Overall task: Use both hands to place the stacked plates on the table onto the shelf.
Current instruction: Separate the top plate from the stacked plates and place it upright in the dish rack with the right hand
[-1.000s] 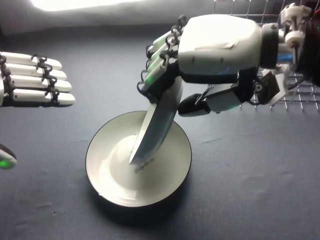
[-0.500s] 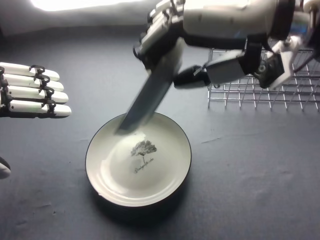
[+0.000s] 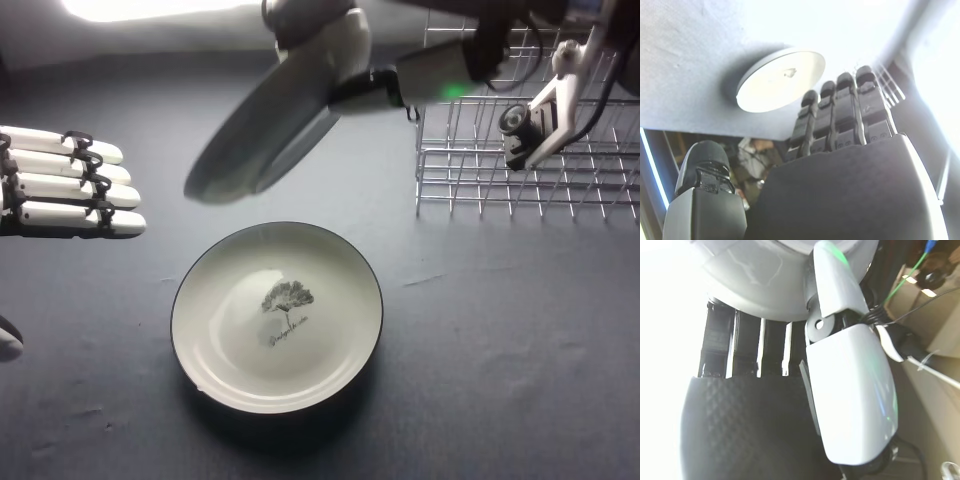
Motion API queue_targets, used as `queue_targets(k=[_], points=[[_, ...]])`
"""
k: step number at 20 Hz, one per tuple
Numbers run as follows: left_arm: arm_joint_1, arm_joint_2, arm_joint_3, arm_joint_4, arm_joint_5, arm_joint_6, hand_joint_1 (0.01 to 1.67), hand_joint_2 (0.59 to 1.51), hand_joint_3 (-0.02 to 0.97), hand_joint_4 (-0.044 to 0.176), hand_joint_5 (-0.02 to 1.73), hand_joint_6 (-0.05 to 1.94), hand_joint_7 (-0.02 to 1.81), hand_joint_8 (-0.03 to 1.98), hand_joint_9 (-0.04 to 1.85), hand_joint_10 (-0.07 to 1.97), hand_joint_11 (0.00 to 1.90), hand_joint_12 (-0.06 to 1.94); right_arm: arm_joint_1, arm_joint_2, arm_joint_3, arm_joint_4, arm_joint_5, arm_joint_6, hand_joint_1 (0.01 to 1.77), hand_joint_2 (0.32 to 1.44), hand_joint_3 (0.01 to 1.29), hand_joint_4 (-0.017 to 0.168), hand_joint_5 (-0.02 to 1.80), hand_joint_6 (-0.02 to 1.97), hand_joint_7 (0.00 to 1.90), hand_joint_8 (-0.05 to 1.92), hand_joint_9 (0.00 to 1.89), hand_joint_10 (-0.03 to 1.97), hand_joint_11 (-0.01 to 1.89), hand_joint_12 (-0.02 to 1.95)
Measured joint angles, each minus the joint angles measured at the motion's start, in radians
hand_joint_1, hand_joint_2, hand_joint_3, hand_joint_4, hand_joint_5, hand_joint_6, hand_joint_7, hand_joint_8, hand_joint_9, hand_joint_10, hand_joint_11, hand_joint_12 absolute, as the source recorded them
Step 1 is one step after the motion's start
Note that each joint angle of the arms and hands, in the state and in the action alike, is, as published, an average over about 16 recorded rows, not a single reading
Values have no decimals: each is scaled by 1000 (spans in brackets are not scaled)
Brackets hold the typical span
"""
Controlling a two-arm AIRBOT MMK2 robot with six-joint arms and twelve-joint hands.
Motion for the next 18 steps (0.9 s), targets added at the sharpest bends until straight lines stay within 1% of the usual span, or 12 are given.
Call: queue_targets(k=[9,14,18], points=[[7,-15,-33,10,-8,-13,13,1116,19,6,23,6,13,13,16,5,13,9,39,0,-23,278,-148,11,1343,1094,14,-8,800,1195,863,1078,761,1434,587,1645],[12,-34,-49,19,6,-16,14,1116,19,6,22,6,13,13,16,5,13,9,61,0,-36,410,-233,13,1347,1106,14,-8,787,1195,842,1098,755,1451,583,1646],[16,-51,-55,26,21,-17,14,1116,19,6,22,6,14,13,17,5,13,9,81,2,-44,492,-300,13,1349,1114,14,-8,778,1194,837,1100,755,1456,582,1640]])
